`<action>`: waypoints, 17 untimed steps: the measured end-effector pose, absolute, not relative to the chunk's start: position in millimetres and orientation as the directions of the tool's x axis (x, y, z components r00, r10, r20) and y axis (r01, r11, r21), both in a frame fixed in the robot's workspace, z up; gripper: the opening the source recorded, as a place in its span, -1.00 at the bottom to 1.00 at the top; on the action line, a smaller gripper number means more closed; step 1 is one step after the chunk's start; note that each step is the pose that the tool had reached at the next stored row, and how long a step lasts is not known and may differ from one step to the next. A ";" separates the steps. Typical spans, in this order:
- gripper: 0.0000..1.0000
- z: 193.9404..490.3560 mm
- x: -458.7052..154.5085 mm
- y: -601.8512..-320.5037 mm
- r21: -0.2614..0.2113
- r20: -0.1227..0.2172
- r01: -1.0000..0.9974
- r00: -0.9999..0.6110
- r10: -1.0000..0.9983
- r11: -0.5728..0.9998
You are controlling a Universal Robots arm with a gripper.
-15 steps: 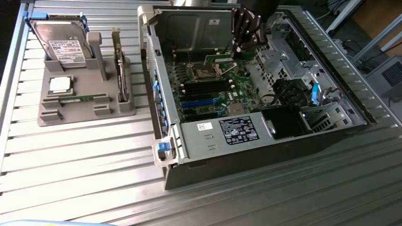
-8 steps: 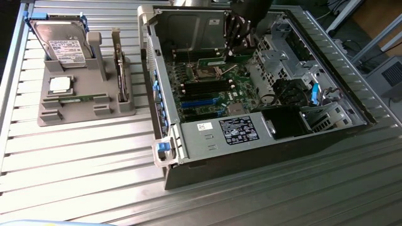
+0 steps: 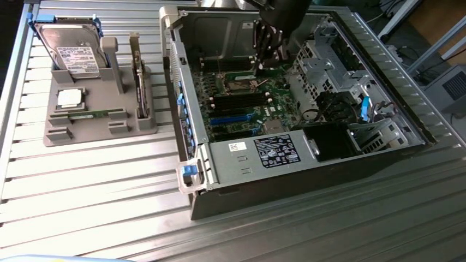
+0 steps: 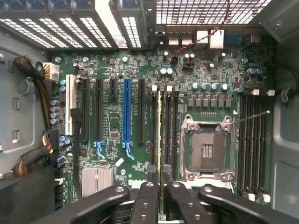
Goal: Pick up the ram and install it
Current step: 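Insert the ram into the slot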
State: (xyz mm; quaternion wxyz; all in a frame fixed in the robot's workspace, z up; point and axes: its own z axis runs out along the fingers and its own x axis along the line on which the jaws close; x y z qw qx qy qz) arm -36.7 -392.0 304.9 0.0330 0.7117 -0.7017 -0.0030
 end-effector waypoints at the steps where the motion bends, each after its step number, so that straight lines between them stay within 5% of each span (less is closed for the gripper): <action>1: -0.73 303.4 -36.9 -392.5 0.051 0.042 -0.999 0.012 -0.999 -0.010; 17: -0.73 274.8 -40.4 -403.5 0.051 0.042 -0.999 0.011 -0.999 -0.009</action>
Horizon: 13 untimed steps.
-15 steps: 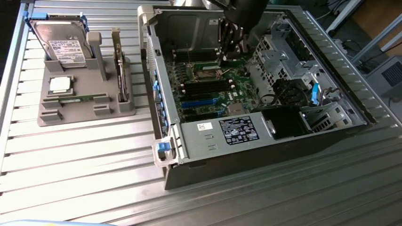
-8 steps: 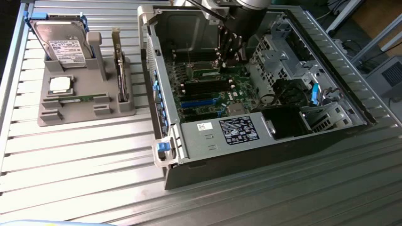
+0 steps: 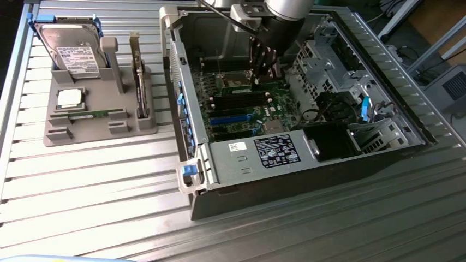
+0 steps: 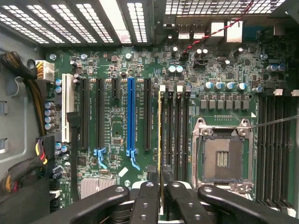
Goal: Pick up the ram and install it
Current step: 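Insert the ram into the slot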
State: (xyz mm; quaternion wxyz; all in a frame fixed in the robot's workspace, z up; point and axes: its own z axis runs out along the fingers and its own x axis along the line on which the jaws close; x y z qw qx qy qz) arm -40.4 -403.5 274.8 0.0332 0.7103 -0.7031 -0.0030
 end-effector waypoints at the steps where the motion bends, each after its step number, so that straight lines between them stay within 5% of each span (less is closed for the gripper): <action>1: -0.73 273.2 -40.5 -404.0 0.051 0.042 -0.999 0.011 -0.999 -0.009; 13: -0.73 250.7 -40.5 -404.1 0.051 0.042 -0.999 0.011 -0.999 -0.009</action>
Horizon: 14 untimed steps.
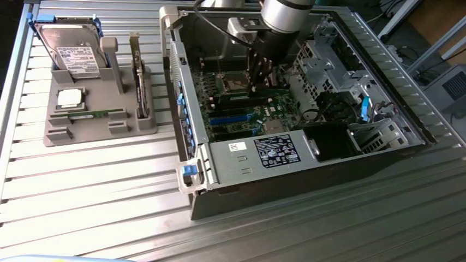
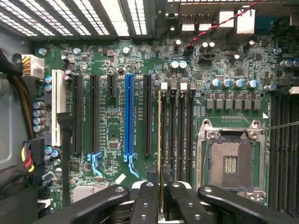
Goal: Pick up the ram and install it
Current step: 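Insert the ram into the slot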
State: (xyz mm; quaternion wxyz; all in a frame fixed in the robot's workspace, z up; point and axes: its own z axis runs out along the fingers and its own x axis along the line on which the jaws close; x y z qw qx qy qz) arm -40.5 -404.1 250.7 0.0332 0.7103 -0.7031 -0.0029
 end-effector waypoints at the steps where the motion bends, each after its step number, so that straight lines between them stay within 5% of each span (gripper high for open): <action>1: -0.73 250.2 -40.6 -404.1 0.051 0.043 -0.999 0.011 -0.999 -0.009; 14: -0.73 246.8 -41.8 -404.1 0.051 0.043 -0.999 -0.003 -0.999 0.006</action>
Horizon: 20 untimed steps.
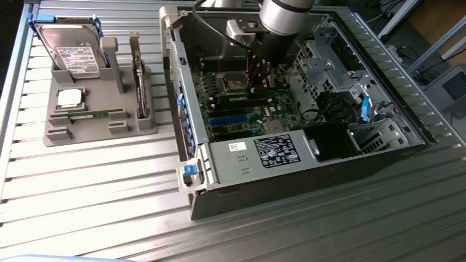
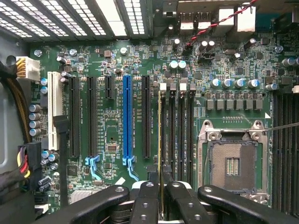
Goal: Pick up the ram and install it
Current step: 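Insert the ram into the slot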
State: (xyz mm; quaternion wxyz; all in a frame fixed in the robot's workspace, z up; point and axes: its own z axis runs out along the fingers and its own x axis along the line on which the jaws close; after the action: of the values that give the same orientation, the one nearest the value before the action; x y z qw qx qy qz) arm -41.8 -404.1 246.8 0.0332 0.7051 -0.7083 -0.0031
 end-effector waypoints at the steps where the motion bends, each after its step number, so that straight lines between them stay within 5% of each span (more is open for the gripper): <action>1: -0.73 246.0 -41.8 -403.6 0.051 0.043 -0.999 -0.004 -0.999 0.006; 20: -0.73 234.6 -42.1 -400.9 0.051 0.043 -0.999 -0.001 -0.999 0.003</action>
State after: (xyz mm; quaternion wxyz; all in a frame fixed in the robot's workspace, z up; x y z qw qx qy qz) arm -42.1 -400.9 234.6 0.0333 0.7061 -0.7073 -0.0030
